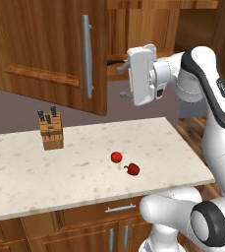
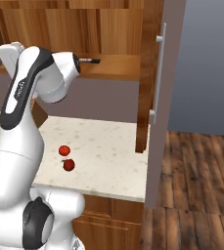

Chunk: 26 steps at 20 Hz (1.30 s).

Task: Pick the pan from the cabinet and place it on the stove. Then turn on the stove burner for the pan.

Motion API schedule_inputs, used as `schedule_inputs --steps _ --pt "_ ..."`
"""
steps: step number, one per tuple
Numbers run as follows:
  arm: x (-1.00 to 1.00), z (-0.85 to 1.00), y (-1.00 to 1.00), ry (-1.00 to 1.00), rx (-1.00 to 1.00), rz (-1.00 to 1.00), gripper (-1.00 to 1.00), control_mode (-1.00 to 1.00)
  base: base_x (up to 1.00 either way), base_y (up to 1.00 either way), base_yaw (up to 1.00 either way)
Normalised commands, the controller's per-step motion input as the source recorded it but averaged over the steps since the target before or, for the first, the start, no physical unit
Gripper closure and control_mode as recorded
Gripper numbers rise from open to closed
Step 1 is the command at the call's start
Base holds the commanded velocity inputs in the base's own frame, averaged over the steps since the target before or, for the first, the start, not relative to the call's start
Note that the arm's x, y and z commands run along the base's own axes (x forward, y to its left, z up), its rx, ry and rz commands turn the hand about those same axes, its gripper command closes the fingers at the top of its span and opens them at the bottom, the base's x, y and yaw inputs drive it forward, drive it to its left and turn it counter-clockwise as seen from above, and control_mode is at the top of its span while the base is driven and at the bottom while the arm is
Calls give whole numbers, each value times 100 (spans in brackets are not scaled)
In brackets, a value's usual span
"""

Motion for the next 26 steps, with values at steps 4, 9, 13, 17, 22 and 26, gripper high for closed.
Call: schedule_inputs --steps 4,9,13,17,22,26 --pt "13 -5 15 0 0 0 -100 -100 0 0 0" --pt "20 -8 38 1 0 0 -100 -100 0 0 0" --pt "22 -6 39 1 0 0 -100 -100 0 0 0" --pt "11 -5 41 2 0 0 -100 -100 0 0 0" --pt "-11 0 56 0 0 5 -100 -100 0 0 0" --pt "-51 0 67 0 0 9 -100 -100 0 0 0"
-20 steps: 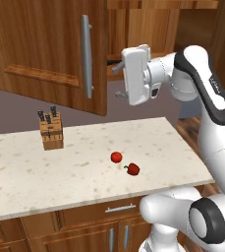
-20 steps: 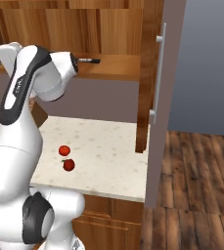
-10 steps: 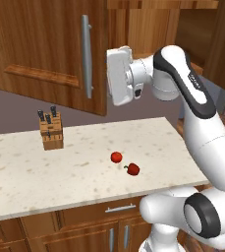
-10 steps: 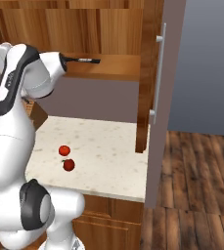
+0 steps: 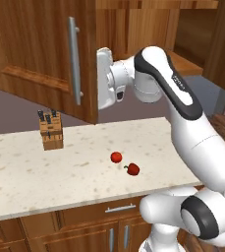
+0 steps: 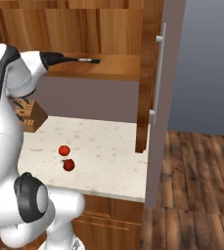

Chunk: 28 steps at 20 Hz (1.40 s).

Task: Pick the pan from the cabinet and place it on the stove. Then turn on the stove burner for the pan.

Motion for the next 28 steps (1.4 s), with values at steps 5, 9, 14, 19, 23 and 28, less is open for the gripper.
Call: schedule_inputs --steps 5,9,14,19,23,28 --pt "-58 -1 76 0 0 9 -100 -100 0 0 0" --pt "-46 -3 80 1 0 9 -100 -100 0 0 0" --pt "-21 -4 73 2 0 7 -100 -100 0 0 0" --pt "-4 -11 62 6 -3 7 -100 -100 0 0 0" --pt "-5 -13 39 4 -3 8 -100 -100 0 0 0" --pt "-4 0 2 0 0 1 -100 -100 0 0 0"
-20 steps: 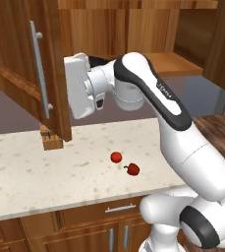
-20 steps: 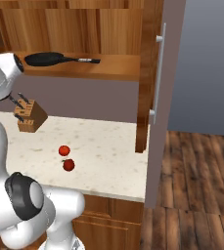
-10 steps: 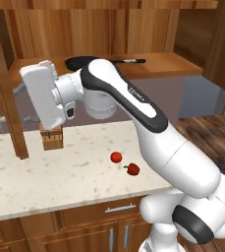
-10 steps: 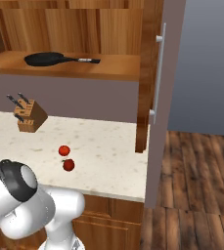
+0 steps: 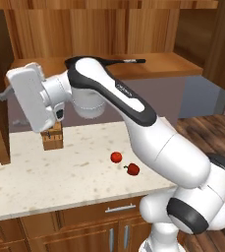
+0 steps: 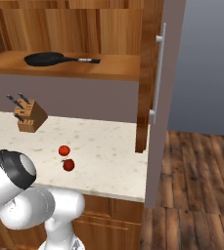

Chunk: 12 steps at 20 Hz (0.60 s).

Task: Pick the pan from the cabinet and place it on the stove. Then turn on the stove burner for the pan.

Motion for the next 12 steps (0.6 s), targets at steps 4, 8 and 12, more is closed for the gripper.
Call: schedule_inputs --steps 4,8,12 --pt "-8 0 -26 -11 0 0 -100 -100 0 0 0" --pt "-15 0 -51 -19 0 0 -100 -100 0 0 0" --pt "-2 0 -53 -18 -1 0 -100 -100 0 0 0"
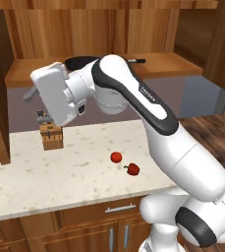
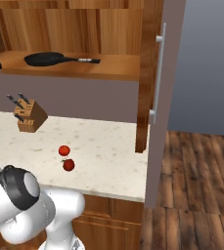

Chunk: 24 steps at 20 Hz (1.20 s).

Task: Pick the pan from the cabinet and place it on the stove. Then turn on the stove burner for the pan.

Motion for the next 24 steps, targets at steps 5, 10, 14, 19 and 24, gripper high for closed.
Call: schedule_inputs --steps 5,10,14,19,24 --pt "0 2 -57 -19 0 -3 -100 -100 0 0 0" --pt "0 6 -59 -23 0 -5 -100 -100 0 0 0" --pt "0 9 -60 -28 -2 -8 -100 -100 0 0 0" --pt "0 4 -55 -27 -1 -9 -100 -100 0 0 0" --pt "0 6 -50 -25 -1 -9 -100 -100 0 0 0"
